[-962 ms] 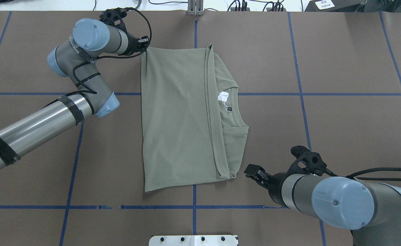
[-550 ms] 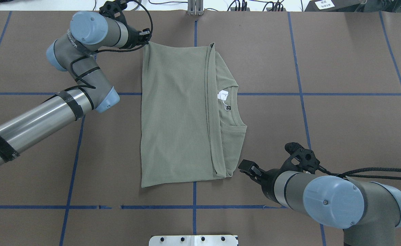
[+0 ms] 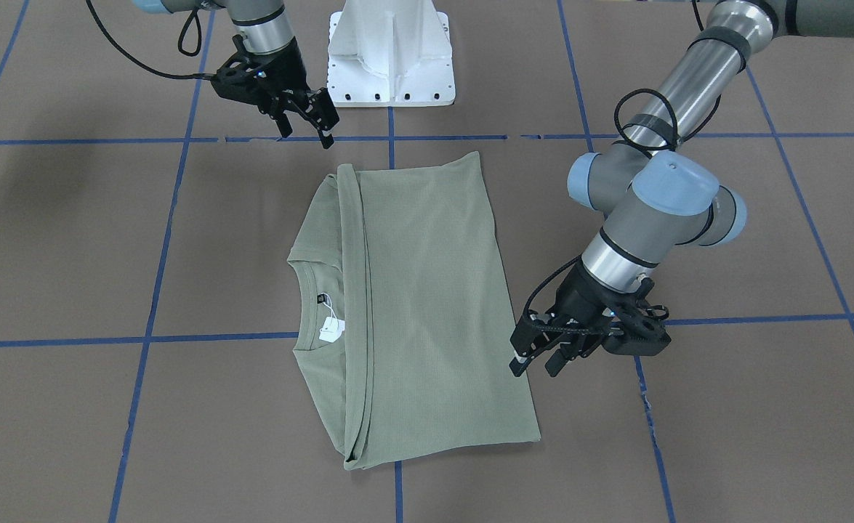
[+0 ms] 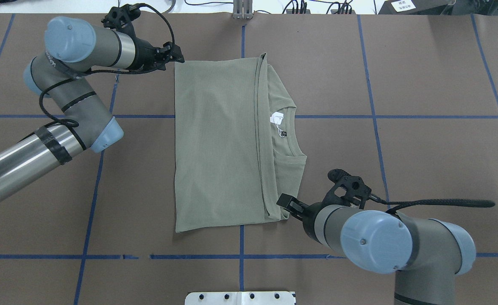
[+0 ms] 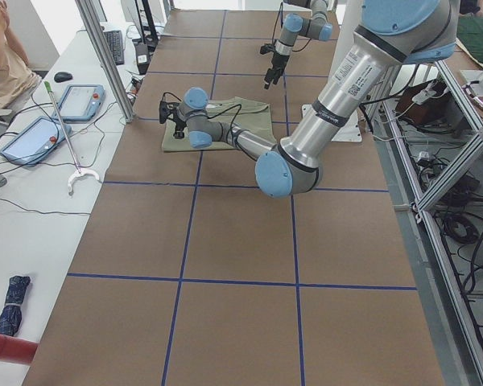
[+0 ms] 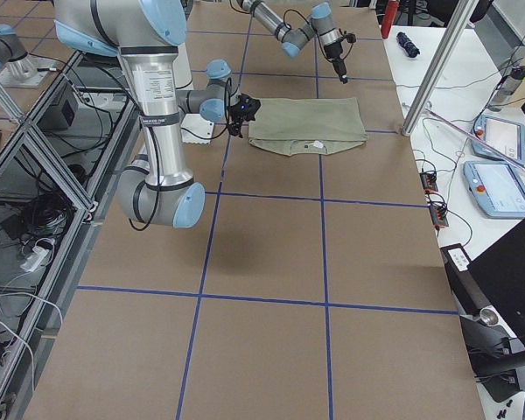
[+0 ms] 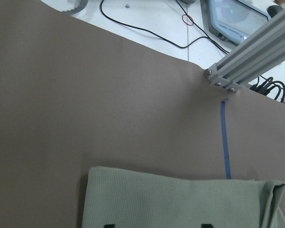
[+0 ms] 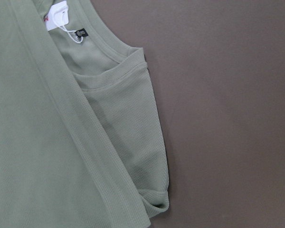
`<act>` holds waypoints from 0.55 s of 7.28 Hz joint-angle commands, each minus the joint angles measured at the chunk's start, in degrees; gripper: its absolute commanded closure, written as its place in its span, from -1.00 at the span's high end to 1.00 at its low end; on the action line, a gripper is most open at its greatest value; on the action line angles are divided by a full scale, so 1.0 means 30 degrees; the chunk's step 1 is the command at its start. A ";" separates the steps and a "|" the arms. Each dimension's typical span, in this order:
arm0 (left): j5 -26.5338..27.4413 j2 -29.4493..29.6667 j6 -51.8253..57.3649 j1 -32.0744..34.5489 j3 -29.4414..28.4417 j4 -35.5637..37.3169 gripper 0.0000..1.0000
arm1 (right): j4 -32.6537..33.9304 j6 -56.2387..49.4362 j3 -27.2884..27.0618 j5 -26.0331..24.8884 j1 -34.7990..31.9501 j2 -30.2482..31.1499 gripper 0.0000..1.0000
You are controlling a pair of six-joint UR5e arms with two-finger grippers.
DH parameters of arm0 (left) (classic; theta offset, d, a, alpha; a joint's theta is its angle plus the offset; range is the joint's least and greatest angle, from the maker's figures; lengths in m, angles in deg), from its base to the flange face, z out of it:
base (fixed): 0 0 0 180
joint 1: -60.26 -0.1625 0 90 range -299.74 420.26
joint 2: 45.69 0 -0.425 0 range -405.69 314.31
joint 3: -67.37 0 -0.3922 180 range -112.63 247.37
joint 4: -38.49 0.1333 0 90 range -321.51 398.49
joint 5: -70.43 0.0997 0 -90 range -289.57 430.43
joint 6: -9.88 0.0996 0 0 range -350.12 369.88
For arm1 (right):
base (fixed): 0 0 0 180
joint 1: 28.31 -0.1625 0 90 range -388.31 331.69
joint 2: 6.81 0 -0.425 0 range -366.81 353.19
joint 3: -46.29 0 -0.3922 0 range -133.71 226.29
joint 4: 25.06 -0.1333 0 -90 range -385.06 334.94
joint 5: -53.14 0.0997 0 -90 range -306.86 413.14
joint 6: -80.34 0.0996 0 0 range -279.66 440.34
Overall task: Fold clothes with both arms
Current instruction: 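Move the right gripper over the collar-side edge while the left gripper withdraws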
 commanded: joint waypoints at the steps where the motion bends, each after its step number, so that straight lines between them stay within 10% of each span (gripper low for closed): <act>1: -0.0809 -0.2695 -0.0021 0.0205 0.3279 -0.0009 0.35 | 0.4644 -0.6368 0.1179 0.1140 -0.0010 -0.2934 1.00; 4: -0.1103 -0.3323 -0.0021 0.0205 0.3908 0.0020 0.34 | 0.5398 -1.3595 0.3108 0.1990 -0.0476 -0.4315 1.00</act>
